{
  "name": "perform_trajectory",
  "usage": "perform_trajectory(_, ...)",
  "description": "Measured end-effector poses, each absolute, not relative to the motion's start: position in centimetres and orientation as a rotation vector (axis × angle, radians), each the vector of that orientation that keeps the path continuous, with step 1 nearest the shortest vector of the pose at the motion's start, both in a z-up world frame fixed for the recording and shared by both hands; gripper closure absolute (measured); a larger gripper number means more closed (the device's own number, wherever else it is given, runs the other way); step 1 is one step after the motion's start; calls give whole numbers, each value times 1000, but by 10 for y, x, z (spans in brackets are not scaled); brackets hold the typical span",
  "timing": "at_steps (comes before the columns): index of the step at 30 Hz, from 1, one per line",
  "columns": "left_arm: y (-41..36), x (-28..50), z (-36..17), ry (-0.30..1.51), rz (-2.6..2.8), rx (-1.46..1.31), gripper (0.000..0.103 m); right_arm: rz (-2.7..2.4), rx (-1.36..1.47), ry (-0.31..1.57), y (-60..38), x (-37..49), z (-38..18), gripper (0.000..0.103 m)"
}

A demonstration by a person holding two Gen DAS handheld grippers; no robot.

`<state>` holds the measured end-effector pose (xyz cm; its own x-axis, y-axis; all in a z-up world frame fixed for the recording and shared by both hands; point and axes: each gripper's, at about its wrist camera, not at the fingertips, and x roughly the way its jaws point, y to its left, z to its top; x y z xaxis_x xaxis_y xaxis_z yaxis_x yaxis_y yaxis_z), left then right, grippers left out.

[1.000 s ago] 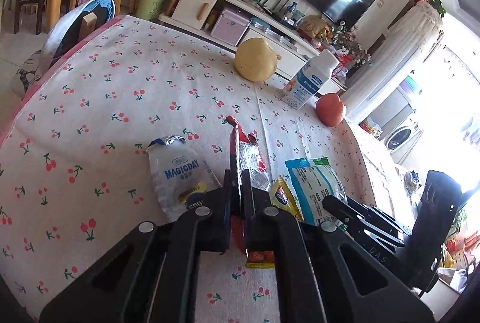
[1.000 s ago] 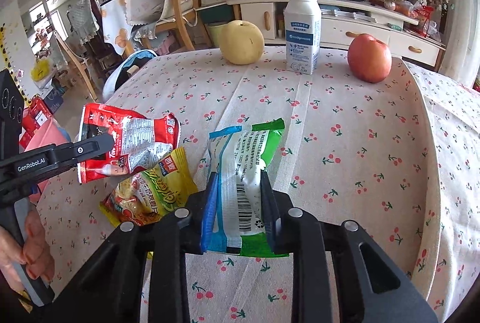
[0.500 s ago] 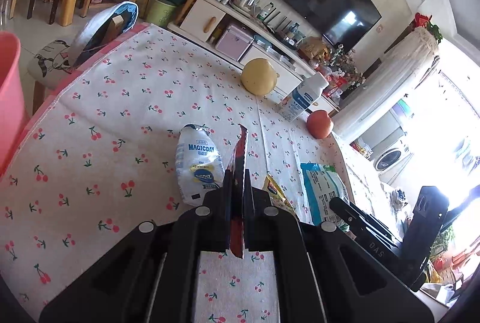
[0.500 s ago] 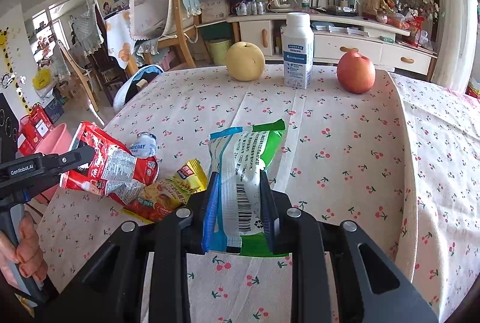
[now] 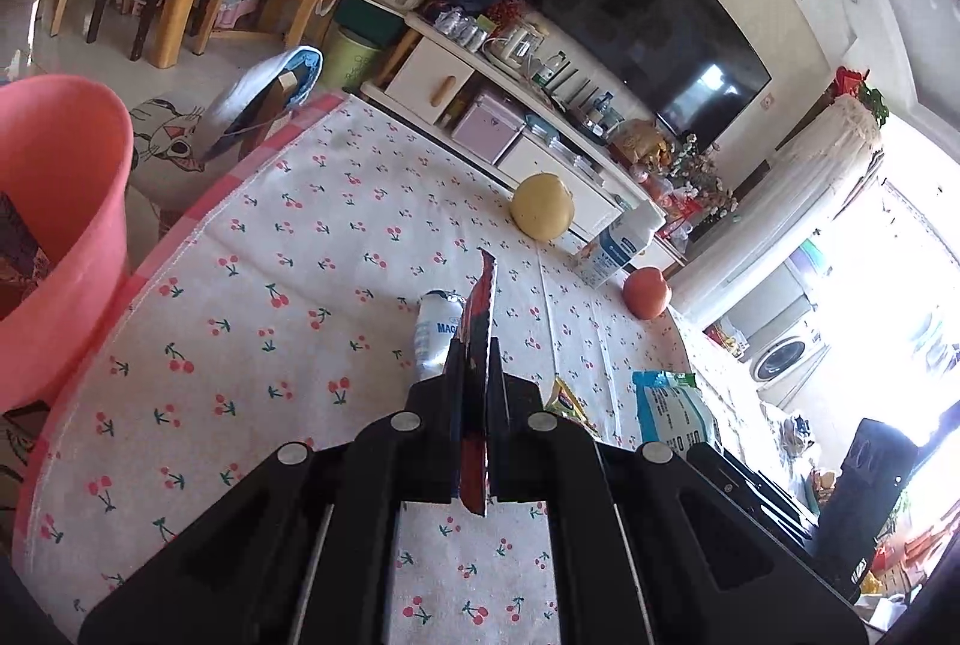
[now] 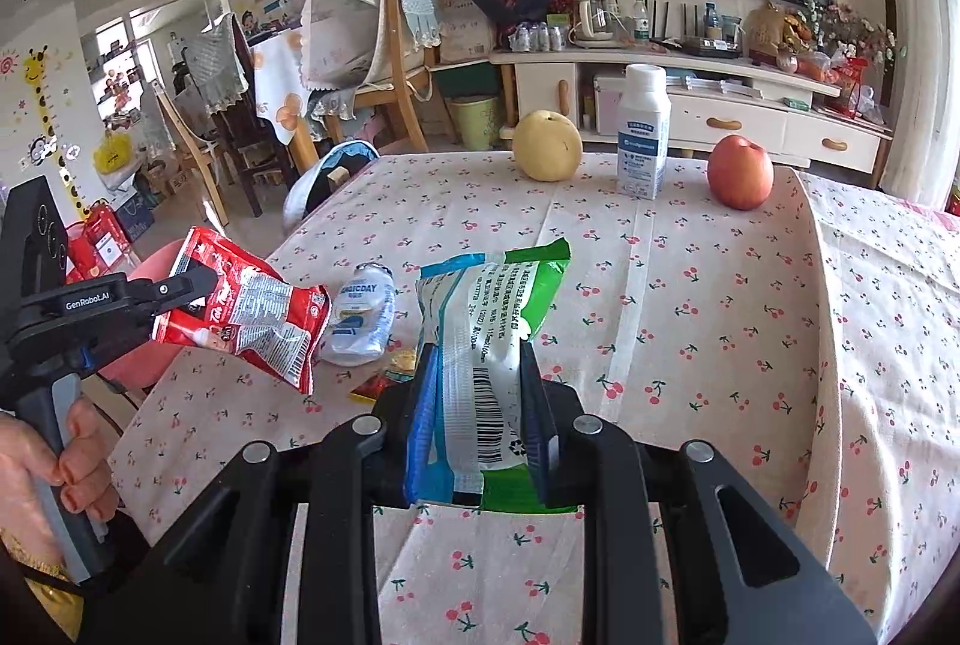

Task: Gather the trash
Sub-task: 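Lift and carry the red bag and blue-green wrapper over the pink bucket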

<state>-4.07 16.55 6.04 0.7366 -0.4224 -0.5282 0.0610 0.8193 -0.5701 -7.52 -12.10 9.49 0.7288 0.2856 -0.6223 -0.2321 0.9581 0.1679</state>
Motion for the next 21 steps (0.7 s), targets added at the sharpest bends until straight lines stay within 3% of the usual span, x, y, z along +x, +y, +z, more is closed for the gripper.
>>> perform_trajectory(21,245,-55,86,536,-131,-605,96,521,-19,709,14,-65,102,76)
